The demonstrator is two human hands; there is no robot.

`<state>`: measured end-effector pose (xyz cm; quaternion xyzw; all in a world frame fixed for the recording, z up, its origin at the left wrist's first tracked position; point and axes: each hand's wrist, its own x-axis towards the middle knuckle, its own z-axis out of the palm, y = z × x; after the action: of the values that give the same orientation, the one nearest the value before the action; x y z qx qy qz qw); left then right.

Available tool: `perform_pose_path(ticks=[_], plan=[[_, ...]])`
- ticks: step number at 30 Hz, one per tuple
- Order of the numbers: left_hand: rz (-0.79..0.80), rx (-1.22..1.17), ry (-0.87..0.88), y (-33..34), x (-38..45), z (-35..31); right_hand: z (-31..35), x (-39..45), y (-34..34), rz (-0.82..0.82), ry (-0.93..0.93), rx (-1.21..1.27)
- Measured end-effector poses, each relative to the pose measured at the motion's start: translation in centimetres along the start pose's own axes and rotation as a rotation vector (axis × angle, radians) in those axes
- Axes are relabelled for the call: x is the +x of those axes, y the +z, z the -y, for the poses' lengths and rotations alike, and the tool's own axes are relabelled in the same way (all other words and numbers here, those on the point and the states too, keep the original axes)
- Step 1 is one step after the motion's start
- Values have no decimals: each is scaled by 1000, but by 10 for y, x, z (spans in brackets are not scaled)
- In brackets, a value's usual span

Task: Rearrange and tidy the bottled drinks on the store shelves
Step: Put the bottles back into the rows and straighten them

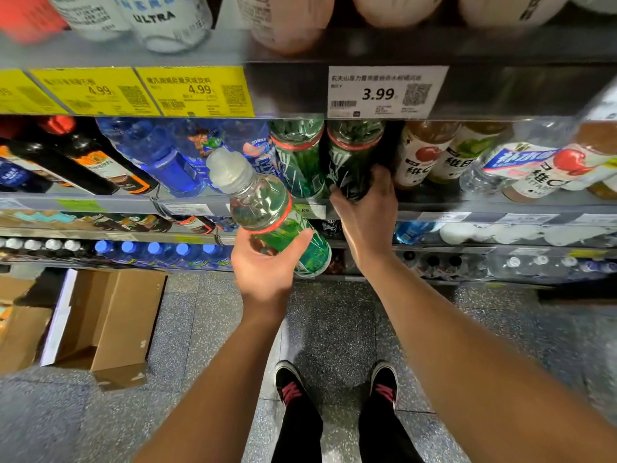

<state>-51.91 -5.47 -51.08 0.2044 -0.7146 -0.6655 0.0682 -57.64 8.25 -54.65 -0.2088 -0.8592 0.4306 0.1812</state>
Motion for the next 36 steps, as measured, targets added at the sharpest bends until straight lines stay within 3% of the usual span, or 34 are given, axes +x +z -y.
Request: perform_pose_path(ticks=[3,6,13,25,29,36], plan=[[-8,3,12,11,-6,-3,-8,-7,-17,-128,-73,-1],[-28,-4,26,20,-13,-3,-19,7,-35,-272,22,56],[-27,-33,-29,32,-27,2,-22,39,-31,-308,177,73],[37,-74,-136,59,-55,2,-30,43,-39,-211,194,44],[99,39,-122,67,-57,1,-33,35,-54,-81,194,150],[87,214,-90,94,-74,-7,-36,32,-109,-81,98,198]])
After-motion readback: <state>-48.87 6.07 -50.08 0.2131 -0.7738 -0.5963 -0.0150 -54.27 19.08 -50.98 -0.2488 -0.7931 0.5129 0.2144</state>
